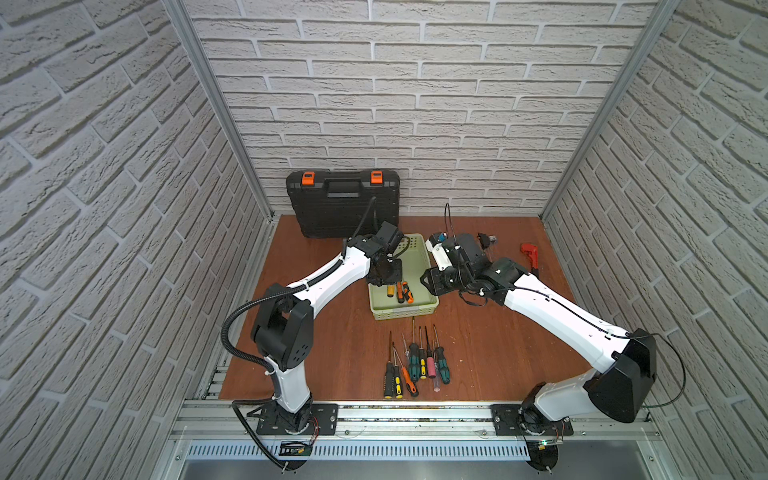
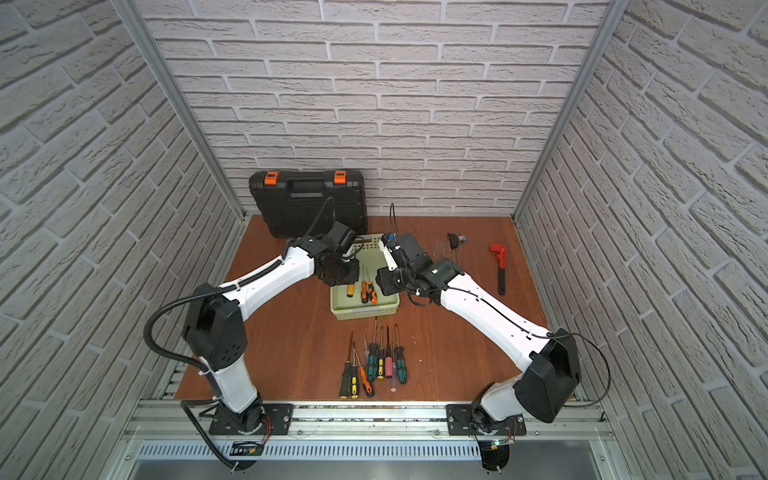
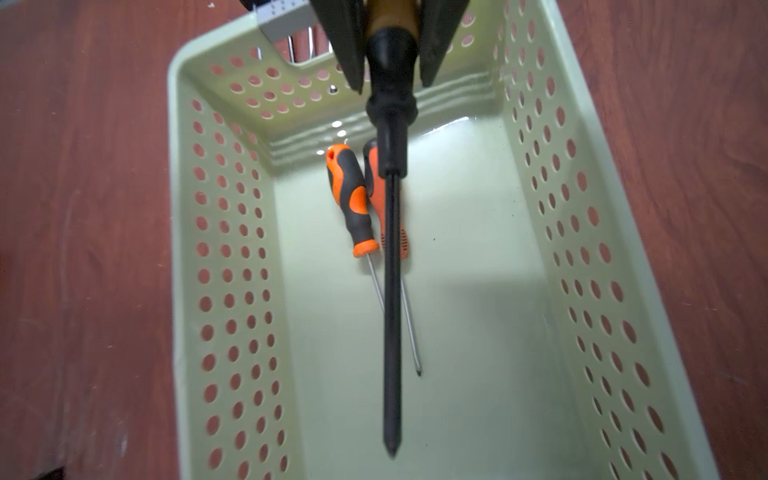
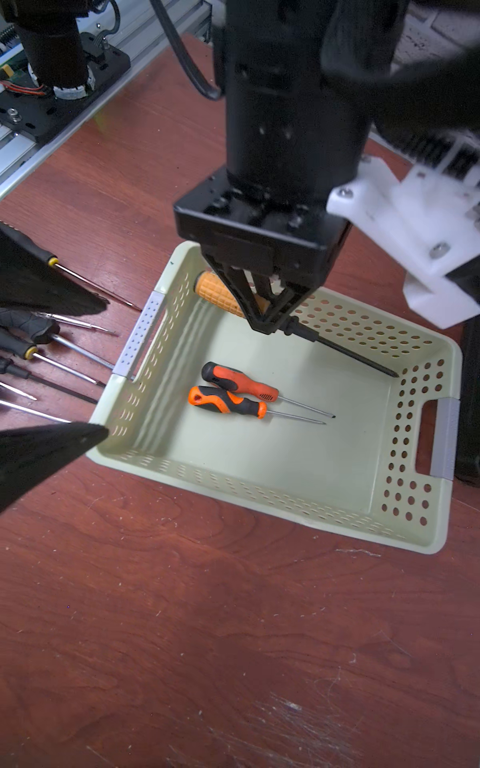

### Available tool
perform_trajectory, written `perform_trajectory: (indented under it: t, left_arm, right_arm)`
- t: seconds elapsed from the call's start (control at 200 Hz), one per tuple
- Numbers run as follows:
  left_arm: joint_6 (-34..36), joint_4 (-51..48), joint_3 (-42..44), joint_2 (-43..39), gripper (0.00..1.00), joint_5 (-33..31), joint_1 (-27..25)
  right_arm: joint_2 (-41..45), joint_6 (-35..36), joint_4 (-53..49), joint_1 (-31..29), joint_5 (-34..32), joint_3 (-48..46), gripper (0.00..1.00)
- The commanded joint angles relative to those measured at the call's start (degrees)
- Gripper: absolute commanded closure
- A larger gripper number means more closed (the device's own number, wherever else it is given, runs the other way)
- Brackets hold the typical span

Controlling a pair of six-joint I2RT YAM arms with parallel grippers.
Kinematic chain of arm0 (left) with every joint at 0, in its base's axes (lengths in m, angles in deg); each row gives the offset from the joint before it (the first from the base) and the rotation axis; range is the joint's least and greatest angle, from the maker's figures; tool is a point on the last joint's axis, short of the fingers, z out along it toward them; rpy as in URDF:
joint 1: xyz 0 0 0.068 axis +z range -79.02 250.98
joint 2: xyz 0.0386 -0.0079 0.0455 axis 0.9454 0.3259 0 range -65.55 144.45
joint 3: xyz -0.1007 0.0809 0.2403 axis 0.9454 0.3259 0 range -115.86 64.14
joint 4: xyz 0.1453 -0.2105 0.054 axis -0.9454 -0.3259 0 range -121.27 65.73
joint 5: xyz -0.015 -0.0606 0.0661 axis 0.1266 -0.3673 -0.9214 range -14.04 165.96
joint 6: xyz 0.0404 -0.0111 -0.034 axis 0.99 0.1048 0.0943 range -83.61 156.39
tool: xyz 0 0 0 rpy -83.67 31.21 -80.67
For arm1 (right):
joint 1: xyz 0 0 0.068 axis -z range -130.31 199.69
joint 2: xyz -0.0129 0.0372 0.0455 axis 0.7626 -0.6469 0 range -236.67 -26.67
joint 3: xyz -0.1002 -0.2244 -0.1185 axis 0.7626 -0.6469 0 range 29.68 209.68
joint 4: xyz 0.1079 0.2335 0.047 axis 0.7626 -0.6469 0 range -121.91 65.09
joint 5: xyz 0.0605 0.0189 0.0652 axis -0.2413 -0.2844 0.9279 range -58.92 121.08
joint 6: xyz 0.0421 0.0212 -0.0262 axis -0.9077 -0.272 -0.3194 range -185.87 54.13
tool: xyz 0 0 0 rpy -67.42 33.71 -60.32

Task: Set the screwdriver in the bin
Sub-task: 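Carry the yellow-handled screwdriver with the left gripper into the green basket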

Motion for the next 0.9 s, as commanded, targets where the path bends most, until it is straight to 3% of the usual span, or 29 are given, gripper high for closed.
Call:
perform_trajectory:
  t: [0.0, 0.255, 0.65, 0.785, 0.89]
  left_arm:
    - [0.8, 0.7, -1.0, 2.7, 0.96, -0.7, 0.9]
    - [-0.2, 3.5, -1.5, 9.8, 0.96, 0.9, 1.1]
    - [-1.4, 6.6, -1.6, 14.0, 0.95, 1.1, 1.7]
    - [-2.4, 7.0, -1.7, 14.7, 0.88, 0.9, 2.0]
    - [-2.4, 7.2, -1.7, 14.6, 0.76, 0.8, 2.1]
  right_arm:
    - [2.7, -1.4, 0.0, -0.2, -0.4, -2.4, 0.55]
    - [4.3, -1.5, -0.3, -0.2, 0.6, -5.0, 0.54]
    - [3.5, -2.7, 1.4, -0.2, 1.9, -6.4, 0.54]
    - [3.6, -2.8, 1.7, -0.2, 1.9, -6.8, 0.54]
    - [4.2, -2.5, 1.6, -0.2, 1.5, -7.2, 0.54]
